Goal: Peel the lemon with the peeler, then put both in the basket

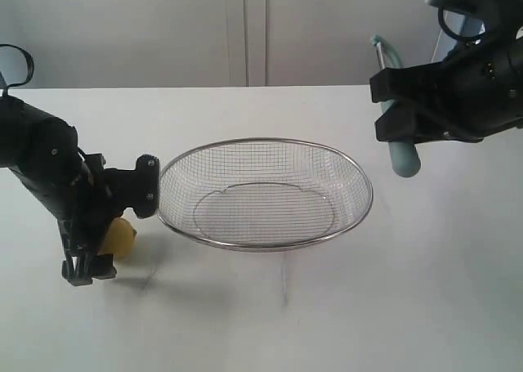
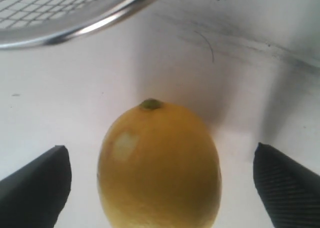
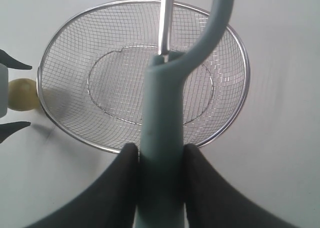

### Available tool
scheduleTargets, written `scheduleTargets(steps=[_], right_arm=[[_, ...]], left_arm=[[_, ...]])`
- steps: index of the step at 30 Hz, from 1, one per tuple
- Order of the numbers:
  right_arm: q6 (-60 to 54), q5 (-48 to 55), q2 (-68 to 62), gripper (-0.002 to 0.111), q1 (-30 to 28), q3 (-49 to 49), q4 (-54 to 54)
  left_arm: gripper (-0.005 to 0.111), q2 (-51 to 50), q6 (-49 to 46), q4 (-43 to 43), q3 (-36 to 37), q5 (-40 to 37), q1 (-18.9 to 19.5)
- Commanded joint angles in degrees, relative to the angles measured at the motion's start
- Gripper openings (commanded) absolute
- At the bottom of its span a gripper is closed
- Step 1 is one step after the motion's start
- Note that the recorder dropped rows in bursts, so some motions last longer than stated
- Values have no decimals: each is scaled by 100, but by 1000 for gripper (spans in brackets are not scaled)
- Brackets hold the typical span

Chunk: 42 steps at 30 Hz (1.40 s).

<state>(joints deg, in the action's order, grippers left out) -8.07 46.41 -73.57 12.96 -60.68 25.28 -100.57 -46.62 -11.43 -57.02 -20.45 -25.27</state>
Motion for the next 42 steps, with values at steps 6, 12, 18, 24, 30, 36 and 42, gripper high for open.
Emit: scheduleTargets(steps=[6, 12, 18, 24, 30, 36, 42], right_arm=[[-75, -22, 40, 0, -36, 11, 20], [-75, -22, 40, 0, -36, 11, 20], [-75, -22, 40, 0, -36, 11, 20], [-75, -22, 40, 0, -36, 11, 20], [-75, -22, 28, 0, -36, 11, 16], [-75, -22, 28, 0, -36, 11, 16], [-75, -22, 28, 0, -36, 11, 16]], left_arm=[[98, -106, 56, 67, 53, -109, 15], [93, -295, 56, 27, 53, -60, 15], [28, -295, 338, 27, 53, -401, 15], [1, -271, 327, 53, 53, -413, 1], [1, -146, 327, 131, 27, -532, 0], [1, 478, 642, 351, 27, -467, 0], [1, 1422, 1200, 476, 27, -442, 0]])
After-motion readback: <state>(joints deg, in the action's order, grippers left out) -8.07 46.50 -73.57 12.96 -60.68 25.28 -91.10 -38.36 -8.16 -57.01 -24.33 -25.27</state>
